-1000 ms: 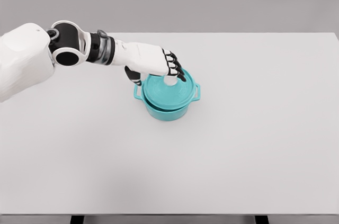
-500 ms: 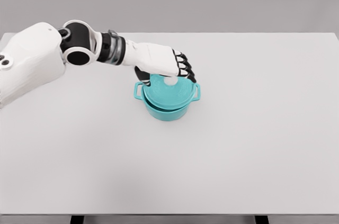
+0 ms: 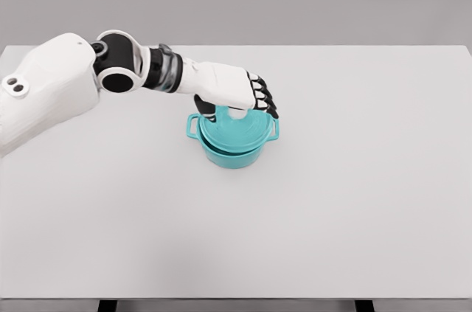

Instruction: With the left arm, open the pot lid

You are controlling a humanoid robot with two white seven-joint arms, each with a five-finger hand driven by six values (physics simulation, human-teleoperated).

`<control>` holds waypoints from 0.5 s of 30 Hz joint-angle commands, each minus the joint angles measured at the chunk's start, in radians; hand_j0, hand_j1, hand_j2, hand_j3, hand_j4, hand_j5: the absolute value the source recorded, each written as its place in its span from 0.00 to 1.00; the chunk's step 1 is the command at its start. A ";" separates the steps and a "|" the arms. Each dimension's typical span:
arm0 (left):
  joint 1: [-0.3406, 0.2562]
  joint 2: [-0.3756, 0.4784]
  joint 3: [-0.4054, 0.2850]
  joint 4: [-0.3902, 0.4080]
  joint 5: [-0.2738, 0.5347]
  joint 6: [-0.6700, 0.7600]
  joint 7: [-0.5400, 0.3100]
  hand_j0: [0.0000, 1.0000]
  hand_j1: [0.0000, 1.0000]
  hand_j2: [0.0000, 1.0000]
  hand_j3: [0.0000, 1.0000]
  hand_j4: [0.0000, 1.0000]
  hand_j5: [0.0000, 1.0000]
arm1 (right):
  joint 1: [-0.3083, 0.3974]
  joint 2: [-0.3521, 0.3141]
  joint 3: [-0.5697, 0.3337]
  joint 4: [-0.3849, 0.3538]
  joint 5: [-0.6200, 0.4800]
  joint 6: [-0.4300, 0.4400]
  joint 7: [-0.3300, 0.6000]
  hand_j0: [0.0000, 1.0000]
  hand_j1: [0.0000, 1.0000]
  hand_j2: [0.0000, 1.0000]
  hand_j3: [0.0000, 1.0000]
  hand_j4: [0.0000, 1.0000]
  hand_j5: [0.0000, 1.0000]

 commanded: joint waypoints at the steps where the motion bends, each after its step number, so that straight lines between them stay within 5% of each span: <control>1: 0.000 -0.004 0.001 0.000 0.003 0.002 0.000 0.91 0.91 0.91 0.91 0.91 0.91 | 0.000 0.000 0.000 0.000 0.000 0.000 0.000 1.00 1.00 1.00 1.00 1.00 1.00; 2: 0.000 -0.004 0.001 0.000 0.003 0.002 0.000 0.82 0.82 0.82 0.82 0.82 0.82 | 0.000 0.000 0.000 0.000 0.000 0.000 0.000 1.00 1.00 1.00 1.00 1.00 1.00; 15: 0.002 -0.001 -0.008 0.000 0.001 0.002 -0.004 0.80 0.80 0.80 0.80 0.80 0.80 | 0.000 0.000 0.000 0.000 0.000 0.000 0.000 1.00 1.00 1.00 1.00 1.00 1.00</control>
